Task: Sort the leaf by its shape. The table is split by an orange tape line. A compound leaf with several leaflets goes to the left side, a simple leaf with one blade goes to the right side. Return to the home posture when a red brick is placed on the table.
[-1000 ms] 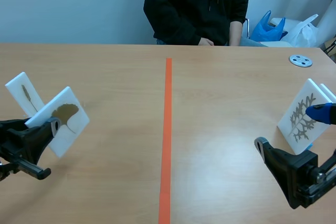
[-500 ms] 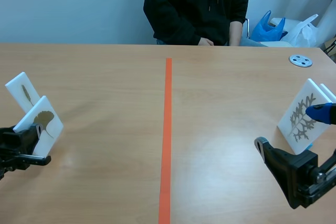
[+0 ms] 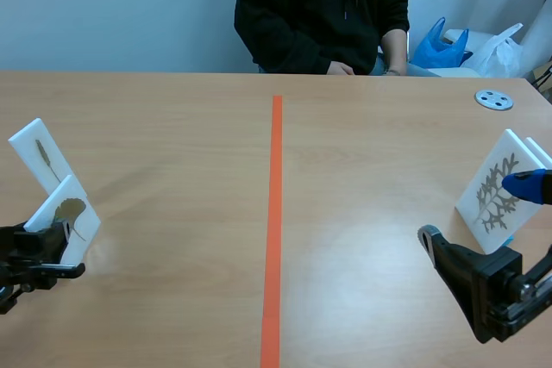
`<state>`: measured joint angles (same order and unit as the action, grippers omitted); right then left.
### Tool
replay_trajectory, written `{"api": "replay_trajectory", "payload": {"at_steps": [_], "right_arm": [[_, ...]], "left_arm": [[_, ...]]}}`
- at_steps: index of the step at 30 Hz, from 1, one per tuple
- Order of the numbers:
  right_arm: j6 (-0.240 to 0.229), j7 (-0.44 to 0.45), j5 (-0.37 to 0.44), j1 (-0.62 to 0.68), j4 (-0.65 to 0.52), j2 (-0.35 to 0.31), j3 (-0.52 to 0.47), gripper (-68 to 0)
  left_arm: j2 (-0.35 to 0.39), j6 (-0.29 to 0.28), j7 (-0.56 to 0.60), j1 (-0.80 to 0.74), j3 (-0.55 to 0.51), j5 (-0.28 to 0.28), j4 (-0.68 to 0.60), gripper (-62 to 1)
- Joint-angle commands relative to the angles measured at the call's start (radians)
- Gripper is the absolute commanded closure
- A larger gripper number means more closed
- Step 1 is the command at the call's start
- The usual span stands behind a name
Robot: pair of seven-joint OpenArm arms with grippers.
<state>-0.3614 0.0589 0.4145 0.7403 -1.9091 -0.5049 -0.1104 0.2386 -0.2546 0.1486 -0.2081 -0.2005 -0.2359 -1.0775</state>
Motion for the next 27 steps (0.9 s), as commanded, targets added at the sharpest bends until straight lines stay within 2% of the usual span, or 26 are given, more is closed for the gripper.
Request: {"api": "replay_trajectory", "payload": {"at_steps": [1,3,4,9,13,19,25,27], "right_arm": [[0.003,0.015,0.007,-0.01,-0.016,-0.004,-0.016,-67.9],[0.003,0.015,0.007,-0.01,-0.016,-0.004,-0.016,-67.9],[0.003,0.015,0.007,-0.01,-0.016,-0.004,-0.016,-67.9],[0.003,0.015,0.007,-0.011,-0.016,-0.004,-0.016,-67.9],[0.003,0.015,0.007,-0.011,-0.016,-0.004,-0.016,-67.9],[0.003,0.015,0.006,-0.011,-0.016,-0.005,-0.016,-67.9],[0.003,0.014,0.006,-0.011,-0.016,-0.005,-0.016,-67.9],[0.003,0.014,0.006,-0.011,-0.016,-0.005,-0.016,-67.9]], "left_arm": [[0.014,0.002,0.033,-0.006,0.002,-0.008,-0.015,-42.5],[0.014,-0.002,0.063,-0.008,0.002,-0.011,-0.019,-57.6],[0.014,-0.002,0.072,-0.008,0.002,-0.014,-0.024,-62.3],[0.017,-0.007,0.067,-0.018,0.002,-0.021,-0.09,-62.3],[0.035,-0.037,0.027,-0.065,-0.001,-0.06,-0.221,-62.3],[0.072,-0.151,-0.045,-0.185,-0.005,-0.06,-0.475,-62.3],[0.106,-0.338,-0.09,-0.294,-0.002,-0.06,-0.667,-62.3],[0.111,-0.384,-0.111,-0.32,-0.002,-0.061,-0.709,-62.3]]}}
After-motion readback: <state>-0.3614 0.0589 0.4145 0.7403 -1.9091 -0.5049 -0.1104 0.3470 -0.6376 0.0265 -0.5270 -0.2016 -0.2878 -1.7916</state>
